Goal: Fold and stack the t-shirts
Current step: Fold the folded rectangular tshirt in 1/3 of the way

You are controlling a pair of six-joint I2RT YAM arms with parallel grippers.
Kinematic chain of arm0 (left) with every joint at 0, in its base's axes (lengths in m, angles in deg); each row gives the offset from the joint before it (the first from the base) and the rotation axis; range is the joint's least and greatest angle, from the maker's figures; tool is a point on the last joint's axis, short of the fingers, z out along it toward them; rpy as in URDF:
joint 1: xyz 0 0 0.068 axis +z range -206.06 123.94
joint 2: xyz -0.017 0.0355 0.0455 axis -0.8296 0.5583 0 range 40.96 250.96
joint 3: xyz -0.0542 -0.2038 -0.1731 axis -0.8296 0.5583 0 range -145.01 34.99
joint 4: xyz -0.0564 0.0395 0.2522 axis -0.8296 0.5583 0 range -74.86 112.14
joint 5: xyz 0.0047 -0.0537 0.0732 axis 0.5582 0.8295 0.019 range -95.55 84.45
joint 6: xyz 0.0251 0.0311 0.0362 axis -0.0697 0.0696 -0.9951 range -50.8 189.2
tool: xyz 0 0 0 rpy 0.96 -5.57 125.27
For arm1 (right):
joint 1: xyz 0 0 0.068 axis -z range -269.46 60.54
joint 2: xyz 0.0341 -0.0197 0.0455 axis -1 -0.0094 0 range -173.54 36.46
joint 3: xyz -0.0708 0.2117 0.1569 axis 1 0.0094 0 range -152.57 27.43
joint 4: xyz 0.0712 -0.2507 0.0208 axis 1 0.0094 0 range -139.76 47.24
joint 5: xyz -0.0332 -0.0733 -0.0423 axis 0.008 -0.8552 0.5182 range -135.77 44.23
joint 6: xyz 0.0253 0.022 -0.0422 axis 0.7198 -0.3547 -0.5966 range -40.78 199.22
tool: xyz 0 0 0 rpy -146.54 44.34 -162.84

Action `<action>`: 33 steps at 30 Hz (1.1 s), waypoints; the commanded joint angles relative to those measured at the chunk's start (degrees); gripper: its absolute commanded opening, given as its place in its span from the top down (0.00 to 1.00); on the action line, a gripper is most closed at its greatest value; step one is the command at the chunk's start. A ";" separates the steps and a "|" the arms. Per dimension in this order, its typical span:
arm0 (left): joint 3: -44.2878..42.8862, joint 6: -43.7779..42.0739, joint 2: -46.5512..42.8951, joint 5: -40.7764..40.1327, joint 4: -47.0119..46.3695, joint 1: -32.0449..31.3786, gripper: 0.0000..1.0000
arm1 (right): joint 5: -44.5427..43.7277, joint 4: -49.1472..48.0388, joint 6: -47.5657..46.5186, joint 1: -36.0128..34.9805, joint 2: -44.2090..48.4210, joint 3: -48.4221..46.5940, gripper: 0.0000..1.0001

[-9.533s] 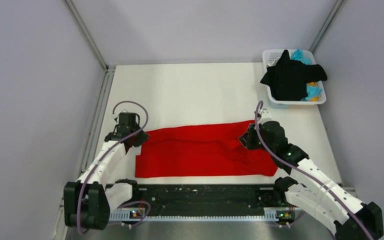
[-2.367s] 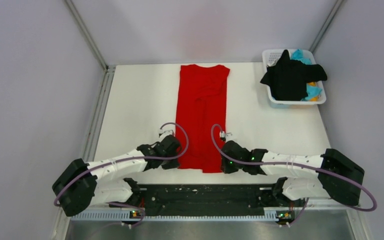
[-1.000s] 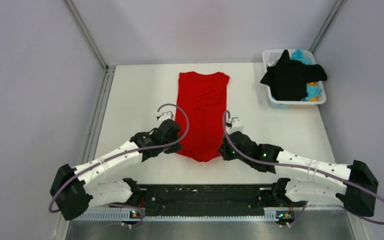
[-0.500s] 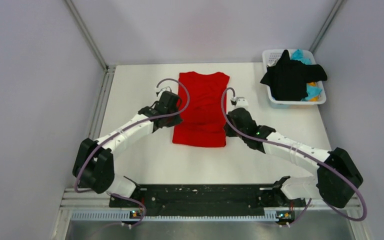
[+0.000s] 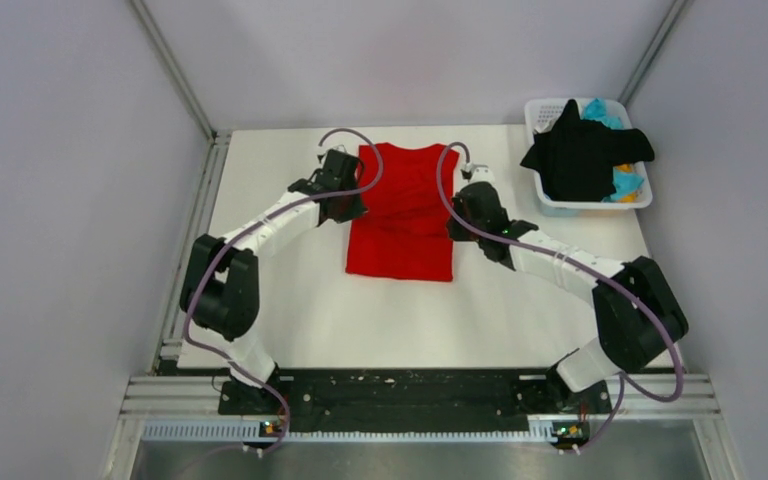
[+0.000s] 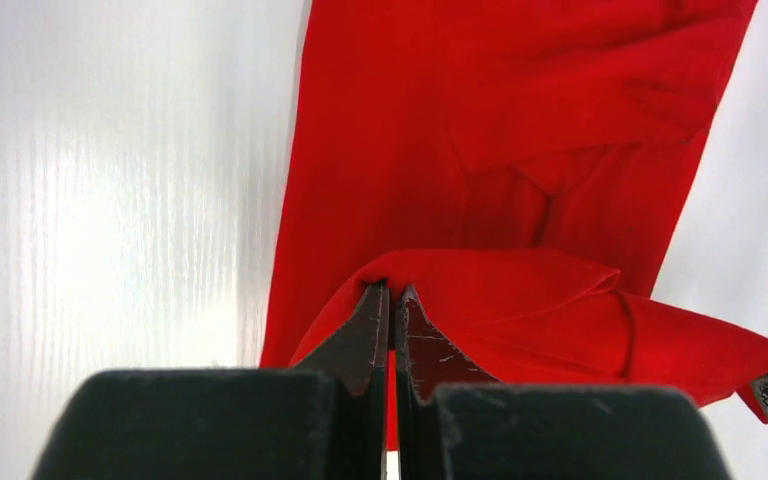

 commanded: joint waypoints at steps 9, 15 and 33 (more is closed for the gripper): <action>-10.39 -2.21 9.10 5.33 -0.76 3.52 1.00 | 5.02 -7.60 -1.41 5.09 -10.08 -7.33 1.00; -15.57 -2.36 14.05 5.08 1.63 5.66 0.69 | 5.91 -6.06 -0.74 7.55 -18.13 -14.57 0.86; 14.45 2.85 -8.78 14.06 -4.38 6.99 0.01 | 23.90 -14.12 5.29 8.26 6.76 13.28 0.10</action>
